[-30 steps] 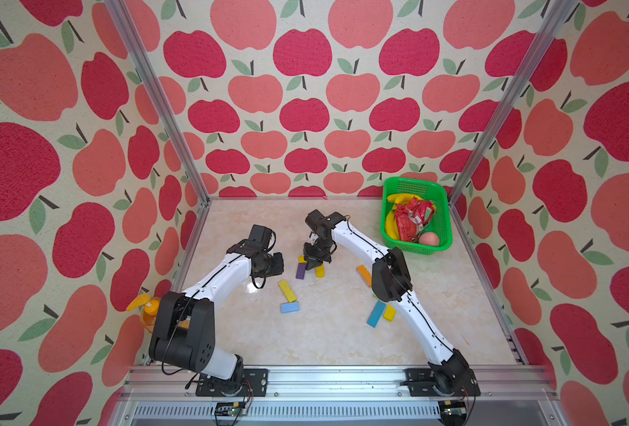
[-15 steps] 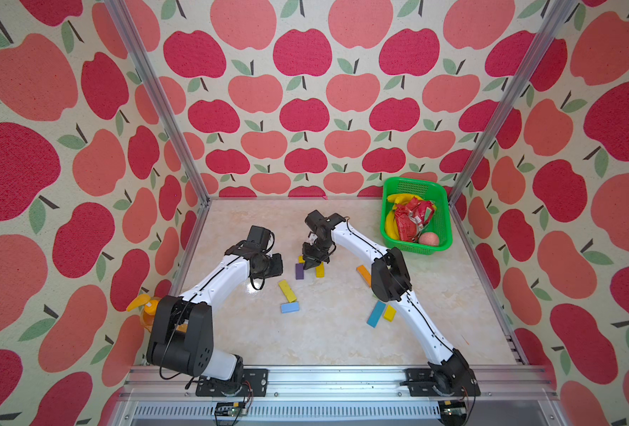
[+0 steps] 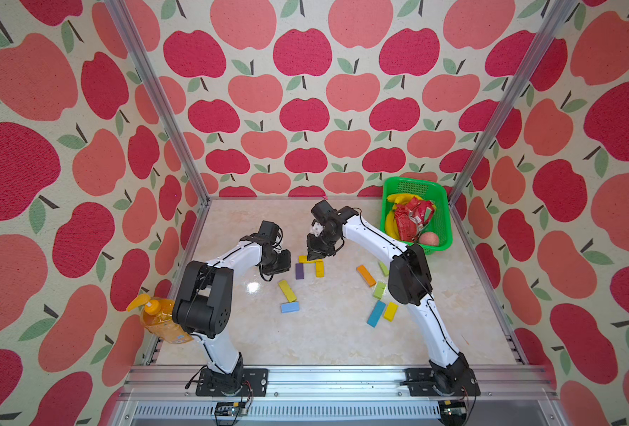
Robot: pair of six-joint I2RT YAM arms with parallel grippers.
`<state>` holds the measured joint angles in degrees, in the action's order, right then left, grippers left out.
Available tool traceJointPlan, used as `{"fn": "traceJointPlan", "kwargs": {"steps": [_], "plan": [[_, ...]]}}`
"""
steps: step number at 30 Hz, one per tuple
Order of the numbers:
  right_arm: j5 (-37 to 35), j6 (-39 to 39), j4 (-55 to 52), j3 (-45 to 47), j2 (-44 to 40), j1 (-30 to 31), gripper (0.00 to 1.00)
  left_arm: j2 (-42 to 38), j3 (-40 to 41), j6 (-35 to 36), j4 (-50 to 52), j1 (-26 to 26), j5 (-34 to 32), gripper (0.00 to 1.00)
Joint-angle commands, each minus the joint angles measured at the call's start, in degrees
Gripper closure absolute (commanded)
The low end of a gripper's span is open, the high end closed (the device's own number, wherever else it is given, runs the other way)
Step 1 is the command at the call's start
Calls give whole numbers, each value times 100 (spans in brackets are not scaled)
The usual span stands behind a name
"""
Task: Assemble the letter p with building blocks
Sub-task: Adjust the building block at the center of the board.
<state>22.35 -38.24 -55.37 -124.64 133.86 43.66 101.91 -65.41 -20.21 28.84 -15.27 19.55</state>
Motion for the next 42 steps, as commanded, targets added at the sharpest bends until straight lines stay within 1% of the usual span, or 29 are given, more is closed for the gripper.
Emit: {"fn": "traceJointPlan", "kwargs": {"steps": [1, 8, 15, 25, 42], "plan": [[-120, 259, 348, 660, -511, -255, 92, 212, -316, -73, 121, -53, -83, 100], [17, 495, 854, 1975, -1085, -669, 92, 305, -367, -262, 242, -262, -455, 100], [177, 655, 1099, 2637, -1249, -896, 92, 426, -318, -500, 343, -596, -876, 100], [271, 707, 1177, 2885, -1144, -951, 92, 371, -269, -590, 315, -693, -1118, 100], [253, 704, 1236, 3048, -1146, -957, 92, 715, -403, -547, 333, -772, -1023, 100]]}}
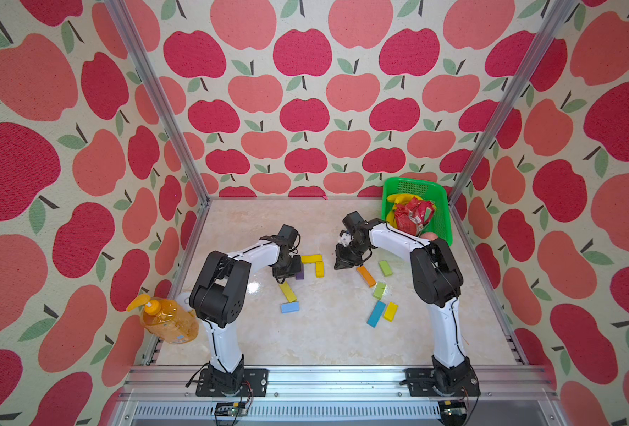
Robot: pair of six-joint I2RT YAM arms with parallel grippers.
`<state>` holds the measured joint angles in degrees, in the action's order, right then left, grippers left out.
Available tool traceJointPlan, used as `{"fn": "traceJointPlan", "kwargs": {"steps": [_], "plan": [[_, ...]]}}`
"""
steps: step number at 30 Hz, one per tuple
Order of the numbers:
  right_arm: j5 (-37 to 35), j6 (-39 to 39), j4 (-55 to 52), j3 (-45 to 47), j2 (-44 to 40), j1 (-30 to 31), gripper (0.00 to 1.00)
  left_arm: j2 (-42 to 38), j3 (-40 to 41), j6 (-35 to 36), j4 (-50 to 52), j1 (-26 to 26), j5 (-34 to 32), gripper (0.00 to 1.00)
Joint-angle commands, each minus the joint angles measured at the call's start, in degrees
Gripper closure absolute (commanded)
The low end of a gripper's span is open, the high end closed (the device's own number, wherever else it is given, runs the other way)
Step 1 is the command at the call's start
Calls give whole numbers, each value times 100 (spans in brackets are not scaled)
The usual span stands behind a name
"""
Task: Assemble the letter p with building blocks
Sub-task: Adjust the building block at the center of the board.
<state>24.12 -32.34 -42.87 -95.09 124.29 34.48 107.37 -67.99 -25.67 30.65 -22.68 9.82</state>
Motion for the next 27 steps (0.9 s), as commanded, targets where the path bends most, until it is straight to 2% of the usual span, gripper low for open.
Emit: {"fn": "traceJointPlan", "kwargs": {"steps": [1, 27], "plan": [[76, 114, -14, 106, -194, -44, 92, 178, -145, 0, 141, -26, -43, 100], [118, 96, 1, 168, -163, -43, 93, 390, -302, -52, 90, -51, -7, 100]]}}
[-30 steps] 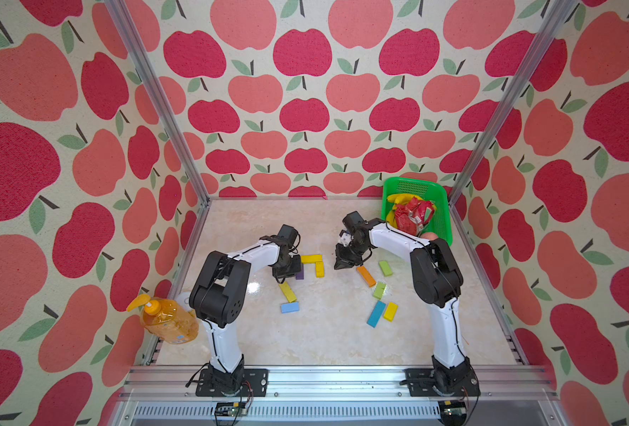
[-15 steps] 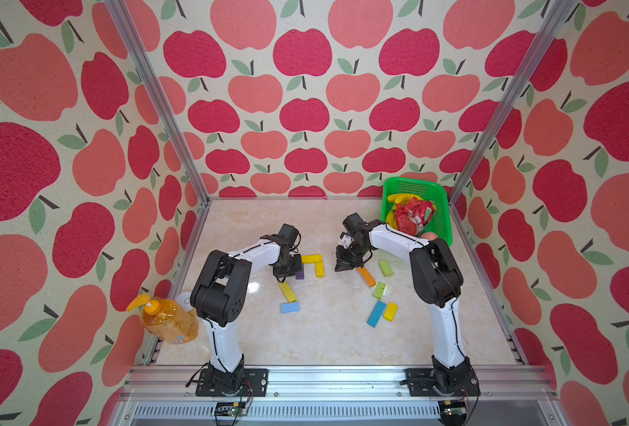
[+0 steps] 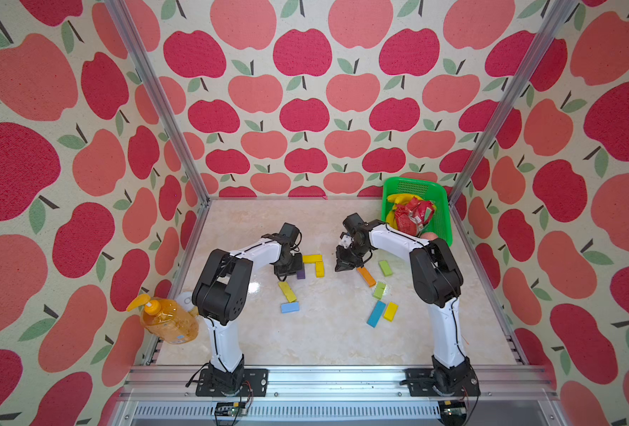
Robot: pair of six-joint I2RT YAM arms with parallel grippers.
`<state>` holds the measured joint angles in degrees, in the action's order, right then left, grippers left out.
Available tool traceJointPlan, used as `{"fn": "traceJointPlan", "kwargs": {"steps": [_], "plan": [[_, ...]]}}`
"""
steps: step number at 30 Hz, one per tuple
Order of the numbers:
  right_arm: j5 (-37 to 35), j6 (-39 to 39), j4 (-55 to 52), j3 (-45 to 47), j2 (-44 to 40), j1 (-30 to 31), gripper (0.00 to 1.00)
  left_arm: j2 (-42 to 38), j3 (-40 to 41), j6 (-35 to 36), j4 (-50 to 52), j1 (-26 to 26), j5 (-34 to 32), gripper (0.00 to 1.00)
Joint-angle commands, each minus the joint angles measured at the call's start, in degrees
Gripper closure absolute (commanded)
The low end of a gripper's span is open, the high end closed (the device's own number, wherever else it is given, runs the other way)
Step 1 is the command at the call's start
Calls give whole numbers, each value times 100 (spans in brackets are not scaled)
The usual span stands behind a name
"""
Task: Assemble the letter p with building blocks
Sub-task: Adjust the building block at the center of the board.
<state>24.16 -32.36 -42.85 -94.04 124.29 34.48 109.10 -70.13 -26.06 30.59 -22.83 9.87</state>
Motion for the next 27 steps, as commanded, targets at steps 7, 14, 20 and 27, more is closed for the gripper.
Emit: {"fn": "traceJointPlan", "kwargs": {"steps": [7, 14, 20, 27], "plan": [[139, 100, 1, 61, -110, -38, 93, 278, -115, -14, 97, -44, -9, 100], [136, 107, -6, 52, -83, -42, 93, 322, -137, -37, 72, -33, -9, 100], [134, 107, -23, 44, -63, -40, 93, 376, -159, -30, 54, -29, 8, 100], [112, 106, -51, 26, -54, -46, 93, 328, -106, -36, 97, -4, -89, 100]]}}
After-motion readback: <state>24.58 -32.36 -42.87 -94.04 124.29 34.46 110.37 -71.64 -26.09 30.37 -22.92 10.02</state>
